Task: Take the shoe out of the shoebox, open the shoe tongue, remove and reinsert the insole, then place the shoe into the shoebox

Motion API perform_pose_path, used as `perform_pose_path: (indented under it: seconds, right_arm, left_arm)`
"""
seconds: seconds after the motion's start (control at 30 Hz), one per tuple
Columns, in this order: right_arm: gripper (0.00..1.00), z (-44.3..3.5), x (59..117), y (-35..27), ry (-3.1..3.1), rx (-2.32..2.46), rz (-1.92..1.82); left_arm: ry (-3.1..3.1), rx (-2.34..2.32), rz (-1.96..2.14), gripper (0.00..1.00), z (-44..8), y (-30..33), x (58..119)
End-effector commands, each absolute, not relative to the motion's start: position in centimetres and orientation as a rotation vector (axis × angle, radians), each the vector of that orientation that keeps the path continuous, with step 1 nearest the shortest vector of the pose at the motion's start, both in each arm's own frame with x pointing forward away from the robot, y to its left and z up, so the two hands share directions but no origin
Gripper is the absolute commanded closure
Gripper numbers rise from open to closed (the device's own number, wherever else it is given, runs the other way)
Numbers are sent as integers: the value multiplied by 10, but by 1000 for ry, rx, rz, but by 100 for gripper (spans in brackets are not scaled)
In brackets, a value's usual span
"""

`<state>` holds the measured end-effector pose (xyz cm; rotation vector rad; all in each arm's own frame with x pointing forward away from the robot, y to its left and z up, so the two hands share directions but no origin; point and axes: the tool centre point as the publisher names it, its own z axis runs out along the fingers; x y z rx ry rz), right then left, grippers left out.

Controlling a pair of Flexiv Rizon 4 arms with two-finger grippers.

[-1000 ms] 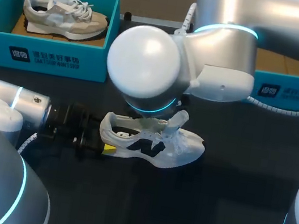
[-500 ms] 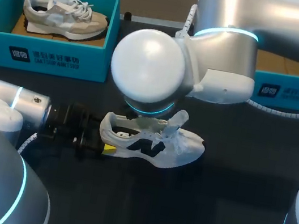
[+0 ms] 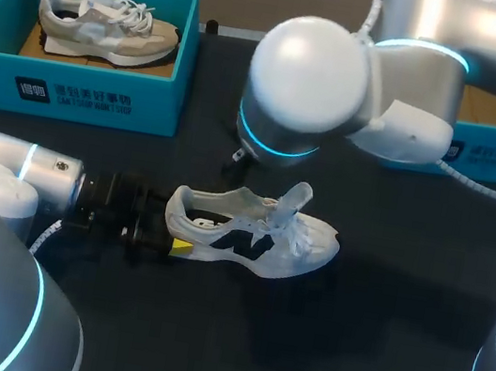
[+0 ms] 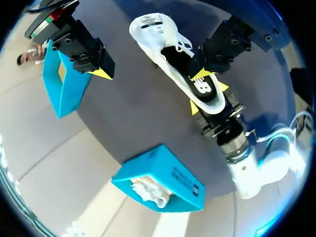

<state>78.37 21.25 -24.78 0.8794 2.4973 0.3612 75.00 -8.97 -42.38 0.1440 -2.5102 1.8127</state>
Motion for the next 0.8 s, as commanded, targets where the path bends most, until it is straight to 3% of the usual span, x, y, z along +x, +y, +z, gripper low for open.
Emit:
perform_pose_path:
  seconds: [0.03,0.3,0.67,0.7,0.8]
  right_arm:
    - [0,-246,788,210,2594,735,439]
    - [0,-243,787,220,2611,304,391]
    - [0,-249,787,230,2565,90,282]
    - [35,-251,786,232,2568,70,281]
    - [87,-258,782,235,2591,8,261]
  left_arm:
    - [-2511,147,1814,100,-424,-90,749]
    - [-2511,147,1814,100,-424,-90,749]
    - [-2511,147,1814,100,-424,-90,749]
    - [-2511,147,1814,100,-424,-90,749]
    - [-2511,147,1814,100,-424,-90,749]
